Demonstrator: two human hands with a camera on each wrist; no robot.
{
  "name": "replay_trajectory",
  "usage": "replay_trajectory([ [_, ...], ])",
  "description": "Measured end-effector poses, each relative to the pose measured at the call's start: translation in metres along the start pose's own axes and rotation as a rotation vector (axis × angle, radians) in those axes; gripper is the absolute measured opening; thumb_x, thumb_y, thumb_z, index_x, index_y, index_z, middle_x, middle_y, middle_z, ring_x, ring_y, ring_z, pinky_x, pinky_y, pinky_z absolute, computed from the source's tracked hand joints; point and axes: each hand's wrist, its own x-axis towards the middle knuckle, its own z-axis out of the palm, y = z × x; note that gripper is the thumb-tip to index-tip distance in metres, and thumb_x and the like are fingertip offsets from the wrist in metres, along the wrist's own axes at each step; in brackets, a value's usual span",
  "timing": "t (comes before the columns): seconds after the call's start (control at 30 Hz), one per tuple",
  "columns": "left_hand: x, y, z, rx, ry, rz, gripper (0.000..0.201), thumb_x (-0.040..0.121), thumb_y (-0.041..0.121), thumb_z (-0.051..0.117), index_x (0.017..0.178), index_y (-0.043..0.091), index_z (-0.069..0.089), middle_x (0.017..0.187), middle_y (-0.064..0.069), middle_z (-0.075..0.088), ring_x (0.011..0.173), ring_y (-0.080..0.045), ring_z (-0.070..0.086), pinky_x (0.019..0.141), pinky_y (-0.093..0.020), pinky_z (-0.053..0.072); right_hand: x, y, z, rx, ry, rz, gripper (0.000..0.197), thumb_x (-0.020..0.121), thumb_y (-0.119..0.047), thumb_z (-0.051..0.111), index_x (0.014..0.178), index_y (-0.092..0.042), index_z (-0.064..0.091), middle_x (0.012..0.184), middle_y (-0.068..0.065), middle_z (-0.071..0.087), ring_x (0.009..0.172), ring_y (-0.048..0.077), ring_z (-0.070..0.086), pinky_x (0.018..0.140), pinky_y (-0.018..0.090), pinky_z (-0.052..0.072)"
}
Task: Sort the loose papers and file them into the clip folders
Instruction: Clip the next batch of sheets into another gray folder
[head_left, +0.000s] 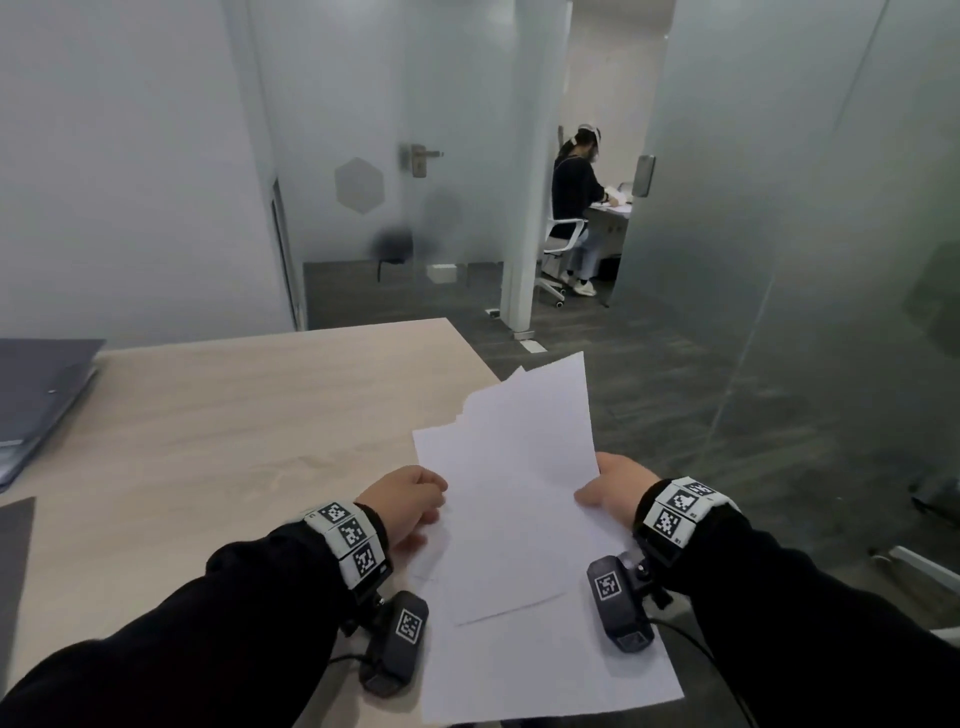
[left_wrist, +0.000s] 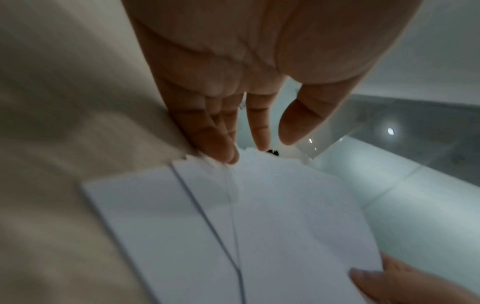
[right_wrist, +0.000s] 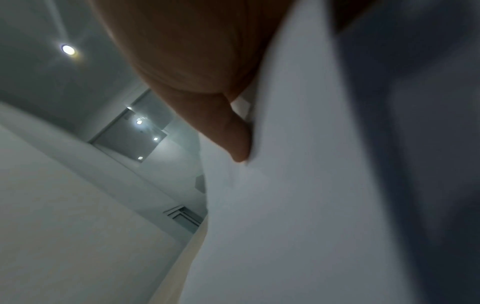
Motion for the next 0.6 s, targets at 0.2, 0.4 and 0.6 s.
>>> replay_trajectory([
  [0.2,-0.002,-0.016,-0.070,-0.053,0.295,0.032,0.059,0.086,0.034,0.073,0.137,0.021,0.047,0.129,-0.006,0.056,0.106,-0.025,0.059,0.065,-0.031,0.052,-0.007,-0.032,0.042,0.404,0.002,-0.219,0.037,0.081,0.009,0.056,0.111,-0.008,0.068,0.101,0.012,0.075,0.091,0.030,0.071,0.085,0.044,0.055],
  [0.4,-0.033,0.004,-0.111,-0.243,0.187,0.177,0.013,0.094,0.017,0.064,0.106,0.013,0.065,0.106,-0.017,0.073,0.078,-0.025,0.069,0.067,-0.033,0.055,-0.012,-0.077,0.078,0.575,0.023,-0.335,0.014,0.092,-0.002,0.060,0.099,-0.007,0.070,0.090,0.010,0.076,0.076,0.022,0.069,0.070,0.033,0.055],
  [0.6,-0.064,0.030,-0.137,-0.311,0.410,0.495,0.004,0.094,0.014,0.064,0.094,0.016,0.068,0.085,-0.001,0.077,0.078,-0.021,0.071,0.073,-0.036,0.056,-0.019,-0.122,0.097,0.646,0.068,-0.451,0.009,0.091,-0.008,0.064,0.091,-0.014,0.071,0.092,0.009,0.076,0.085,0.028,0.070,0.083,0.044,0.056],
])
